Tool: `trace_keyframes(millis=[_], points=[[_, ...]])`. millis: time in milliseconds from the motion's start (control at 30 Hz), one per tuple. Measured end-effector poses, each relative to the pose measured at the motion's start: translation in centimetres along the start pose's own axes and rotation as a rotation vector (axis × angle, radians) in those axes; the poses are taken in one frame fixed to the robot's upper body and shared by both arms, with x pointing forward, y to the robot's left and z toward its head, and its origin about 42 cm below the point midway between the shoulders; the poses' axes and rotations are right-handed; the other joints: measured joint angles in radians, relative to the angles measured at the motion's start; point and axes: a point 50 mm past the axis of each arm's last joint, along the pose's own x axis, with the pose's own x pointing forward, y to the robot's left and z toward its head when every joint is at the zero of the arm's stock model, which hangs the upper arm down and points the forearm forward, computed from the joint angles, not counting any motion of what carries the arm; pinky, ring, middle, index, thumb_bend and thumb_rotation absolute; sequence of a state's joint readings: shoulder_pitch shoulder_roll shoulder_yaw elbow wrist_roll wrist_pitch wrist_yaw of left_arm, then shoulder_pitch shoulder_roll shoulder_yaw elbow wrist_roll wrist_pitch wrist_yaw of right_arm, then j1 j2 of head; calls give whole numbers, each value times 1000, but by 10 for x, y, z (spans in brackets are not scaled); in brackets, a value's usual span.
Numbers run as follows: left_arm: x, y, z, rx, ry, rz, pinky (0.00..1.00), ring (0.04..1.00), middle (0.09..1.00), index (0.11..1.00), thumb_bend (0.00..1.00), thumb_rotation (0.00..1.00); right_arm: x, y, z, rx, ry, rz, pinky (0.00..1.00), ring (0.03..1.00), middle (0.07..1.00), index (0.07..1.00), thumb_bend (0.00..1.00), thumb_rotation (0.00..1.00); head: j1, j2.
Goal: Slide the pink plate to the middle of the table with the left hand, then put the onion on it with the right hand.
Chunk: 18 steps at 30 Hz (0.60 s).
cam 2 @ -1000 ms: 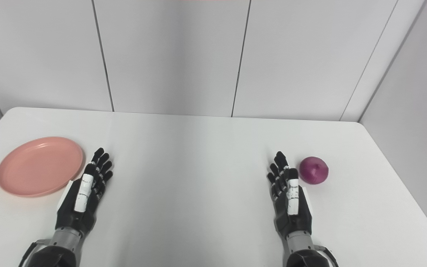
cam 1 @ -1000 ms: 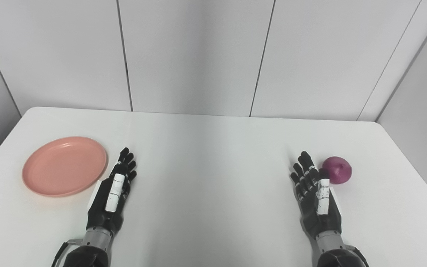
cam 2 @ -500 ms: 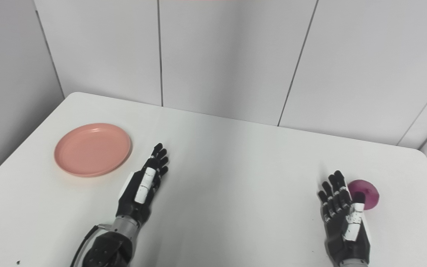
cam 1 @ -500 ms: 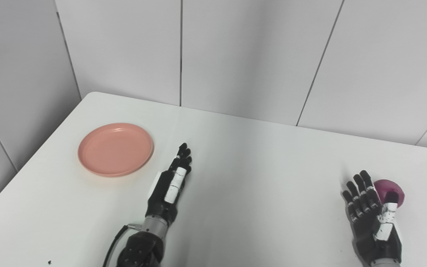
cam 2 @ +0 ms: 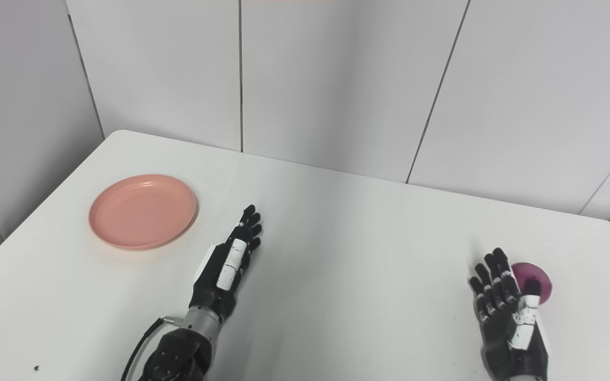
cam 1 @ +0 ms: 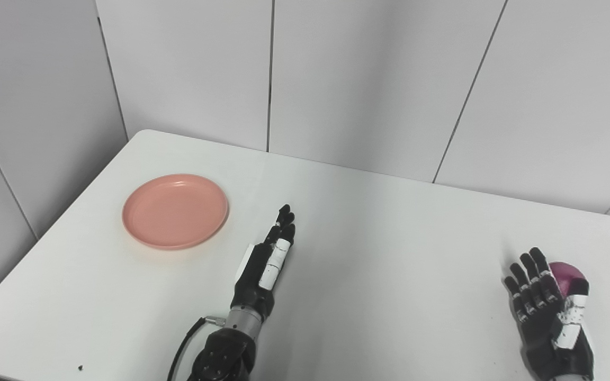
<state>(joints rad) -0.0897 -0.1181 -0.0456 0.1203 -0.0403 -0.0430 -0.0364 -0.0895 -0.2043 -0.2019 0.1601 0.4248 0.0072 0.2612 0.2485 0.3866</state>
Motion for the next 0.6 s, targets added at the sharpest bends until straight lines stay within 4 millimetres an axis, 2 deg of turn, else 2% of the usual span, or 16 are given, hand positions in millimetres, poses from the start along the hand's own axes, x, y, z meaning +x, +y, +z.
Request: trace_keyframes(millis=[133,300,433,600], points=[[0,2,1,-6,-10,7,1000,1000,1000,1000,884,884,0,0,0,-2,-2,1,1000,1000,1000,1000,744,1000,-8,-8],[-1,9,5,-66,-15,11,1000,999,1000,997,968,877,3,2,1,-4,-7,5,1000,1000,1000,1000,738,1000,-2,-12],[0,16,13,-83,-15,-25,962,952,958,930,953,898,7,3,3,-4,-12,8,1000,1000,1000,1000,749,1000,0,-23],[8,49,26,16,-35,-40,919,896,912,899,947,891,8,1,4,-4,-17,3,1000,1000,1000,1000,757,1000,-11,-29]])
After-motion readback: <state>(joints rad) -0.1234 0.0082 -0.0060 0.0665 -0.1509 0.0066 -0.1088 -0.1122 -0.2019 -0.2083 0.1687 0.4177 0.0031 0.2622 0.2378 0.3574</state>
